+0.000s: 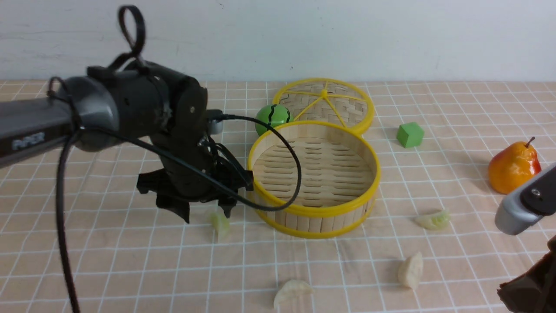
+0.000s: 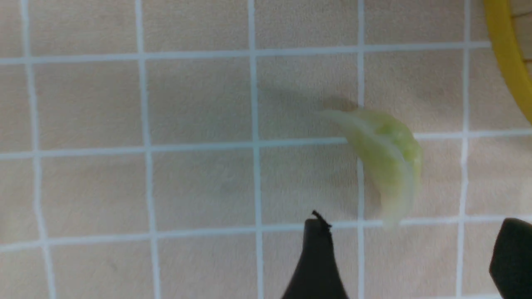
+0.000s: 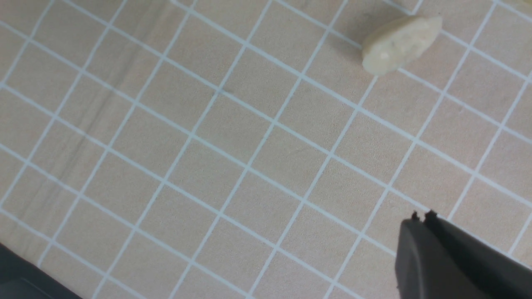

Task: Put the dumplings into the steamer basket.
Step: Use the left arm to grab a dumpling, then use the left arm to put the dumpling into the steamer

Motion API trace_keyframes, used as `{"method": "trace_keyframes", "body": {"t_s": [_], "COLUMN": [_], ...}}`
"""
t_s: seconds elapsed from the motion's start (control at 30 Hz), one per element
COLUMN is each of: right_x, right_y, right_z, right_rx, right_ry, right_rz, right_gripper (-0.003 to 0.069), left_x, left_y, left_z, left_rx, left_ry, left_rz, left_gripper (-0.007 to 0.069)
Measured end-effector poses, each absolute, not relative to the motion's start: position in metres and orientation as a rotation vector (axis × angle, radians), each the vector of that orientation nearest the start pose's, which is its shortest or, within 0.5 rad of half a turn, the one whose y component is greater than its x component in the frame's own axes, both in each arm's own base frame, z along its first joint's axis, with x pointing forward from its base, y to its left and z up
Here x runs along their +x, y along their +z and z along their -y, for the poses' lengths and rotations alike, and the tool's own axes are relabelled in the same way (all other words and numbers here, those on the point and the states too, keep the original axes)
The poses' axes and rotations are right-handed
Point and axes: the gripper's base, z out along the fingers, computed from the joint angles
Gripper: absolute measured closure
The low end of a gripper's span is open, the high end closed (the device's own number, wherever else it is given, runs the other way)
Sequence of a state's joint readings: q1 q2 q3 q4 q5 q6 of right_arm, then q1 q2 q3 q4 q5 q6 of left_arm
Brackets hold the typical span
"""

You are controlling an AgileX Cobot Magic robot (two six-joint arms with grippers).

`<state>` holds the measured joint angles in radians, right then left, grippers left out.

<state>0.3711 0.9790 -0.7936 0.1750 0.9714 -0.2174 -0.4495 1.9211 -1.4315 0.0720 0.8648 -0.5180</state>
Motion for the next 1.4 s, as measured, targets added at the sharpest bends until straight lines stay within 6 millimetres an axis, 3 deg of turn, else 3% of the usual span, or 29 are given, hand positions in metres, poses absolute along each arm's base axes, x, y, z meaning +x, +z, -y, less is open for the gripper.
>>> {"method": "trace_keyframes", "body": {"t_s": [0.13,0.27,0.3,0.47,0.57,0.7,0.87,0.9,0.93,1.0,1.07,1.13,1.23,1.4], "right_x": [0.154,0.154,0.154,0.154,0.155,0.156,0.156,0.156,0.156,0.156,0.156,0.156,0.156,0.156], "right_y": [0.298,0.298,0.298,0.298,0.298,0.299,0.299,0.299,0.299,0.3,0.3,0.3,0.3,0.299], "right_z": [-0.074,-0.074,-0.074,-0.074,-0.074,-0.074,-0.075,-0.076,-0.076,-0.076,-0.076,-0.077,-0.077,-0.076], "right_rx": [-0.686,-0.686,-0.686,-0.685,-0.683,-0.678,-0.668,-0.668,-0.663,-0.659,-0.658,-0.656,-0.656,-0.66], "right_ry": [0.276,0.274,0.274,0.274,0.273,0.277,0.293,0.294,0.299,0.307,0.307,0.31,0.311,0.311], "right_rz": [-2.546,-2.544,-2.544,-2.543,-2.538,-2.528,-2.52,-2.52,-2.518,-2.515,-2.512,-2.511,-2.512,-2.521], "right_gripper": [0.0659,0.0659,0.0657,0.0651,0.0648,0.0648,0.0643,0.0643,0.0641,0.0638,0.0636,0.0634,0.063,0.0625], "left_x": [0.375,0.38,0.381,0.381,0.379,0.38,0.386,0.386,0.385,0.382,0.383,0.387,0.402,0.424], "left_y": [0.183,0.168,0.167,0.167,0.17,0.194,0.271,0.275,0.296,0.316,0.324,0.321,0.294,0.257], "left_z": [0.176,0.178,0.178,0.178,0.178,0.177,0.197,0.199,0.212,0.236,0.26,0.278,0.301,0.315], "left_rx": [-0.039,-0.062,-0.075,-0.107,-0.068,0.049,0.184,0.198,0.263,0.347,0.403,0.429,0.431,0.404], "left_ry": [-0.12,-0.115,-0.115,-0.116,-0.103,-0.084,-0.156,-0.16,-0.192,-0.24,-0.285,-0.313,-0.329,-0.337], "left_rz": [-2.853,-2.869,-2.871,-2.873,-2.884,-2.879,-2.731,-2.721,-2.657,-2.576,-2.527,-2.512,-2.527,-2.514], "left_gripper": [0.0107,0.0146,0.0167,0.0417,0.0428,0.0427,0.0427,0.0427,0.0427,0.0427,0.0427,0.0427,0.0427,0.0427]}}
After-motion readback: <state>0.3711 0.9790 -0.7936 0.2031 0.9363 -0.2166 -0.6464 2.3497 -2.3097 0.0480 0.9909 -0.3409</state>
